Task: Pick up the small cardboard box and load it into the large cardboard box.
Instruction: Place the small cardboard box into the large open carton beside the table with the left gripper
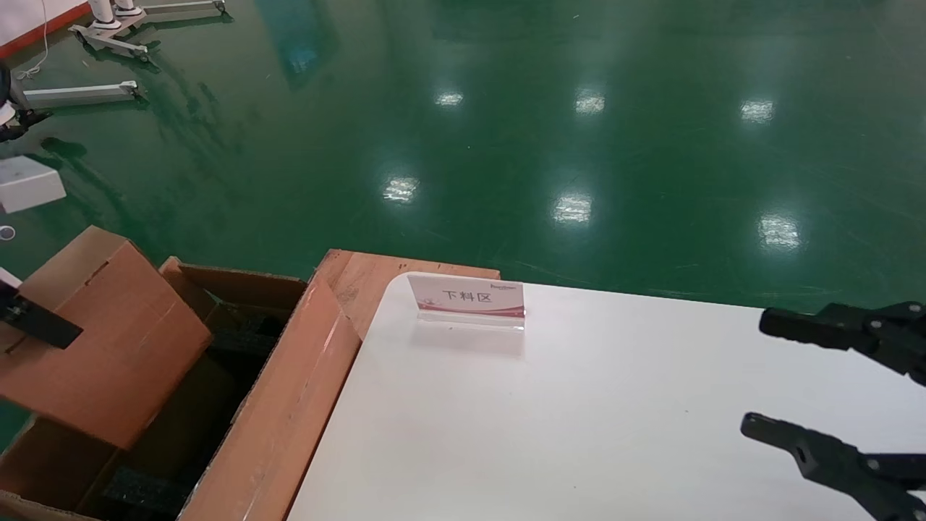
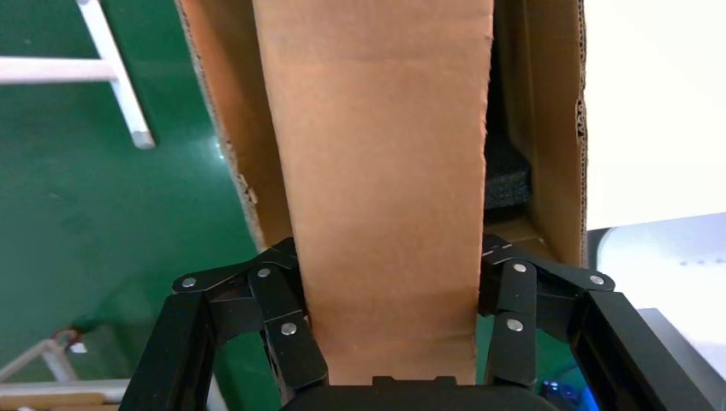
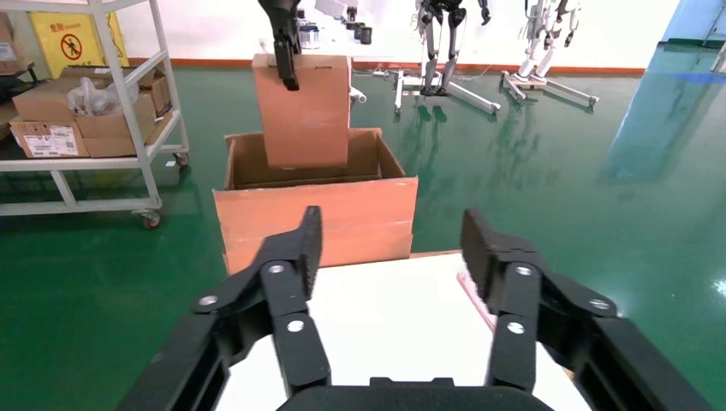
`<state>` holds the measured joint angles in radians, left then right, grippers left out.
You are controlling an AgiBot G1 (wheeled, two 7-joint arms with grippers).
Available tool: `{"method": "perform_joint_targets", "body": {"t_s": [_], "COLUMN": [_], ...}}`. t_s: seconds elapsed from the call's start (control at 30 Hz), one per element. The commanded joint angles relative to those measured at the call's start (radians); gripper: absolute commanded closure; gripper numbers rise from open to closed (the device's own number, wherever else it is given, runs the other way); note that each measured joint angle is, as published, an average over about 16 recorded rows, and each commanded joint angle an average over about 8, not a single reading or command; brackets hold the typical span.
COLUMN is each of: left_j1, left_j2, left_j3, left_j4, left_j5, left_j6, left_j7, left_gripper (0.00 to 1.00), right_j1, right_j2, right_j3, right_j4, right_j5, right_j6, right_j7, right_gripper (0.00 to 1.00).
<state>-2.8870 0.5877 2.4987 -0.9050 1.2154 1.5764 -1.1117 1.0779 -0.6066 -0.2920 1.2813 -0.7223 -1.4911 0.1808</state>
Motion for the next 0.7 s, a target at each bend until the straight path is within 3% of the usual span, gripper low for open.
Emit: {"method": "perform_joint_targets", "body": {"t_s": [0.03,0.7], "left_j1": [0.005,0.175], "left_j2": [-0.005,-0.046], "left_j3": [0.010,0.014], "left_j4": [0.017,0.020], "left_j5": [-0.013,-0.043], "left_j6": [-0.004,-0.151], "left_j7": [0.011,-0.013], "left_gripper": [1.00,1.00], "right_j1": [0.000,0.000], "right_j2": [0.000,0.001], "right_j3": [0.000,-0.001], "right_j4": [0.000,0.000], "right_j5": [0.000,0.001], "right_j6": [0.000,0.001], "right_j7": [0.000,-0.001], "right_gripper": [0.00,0.00]}}
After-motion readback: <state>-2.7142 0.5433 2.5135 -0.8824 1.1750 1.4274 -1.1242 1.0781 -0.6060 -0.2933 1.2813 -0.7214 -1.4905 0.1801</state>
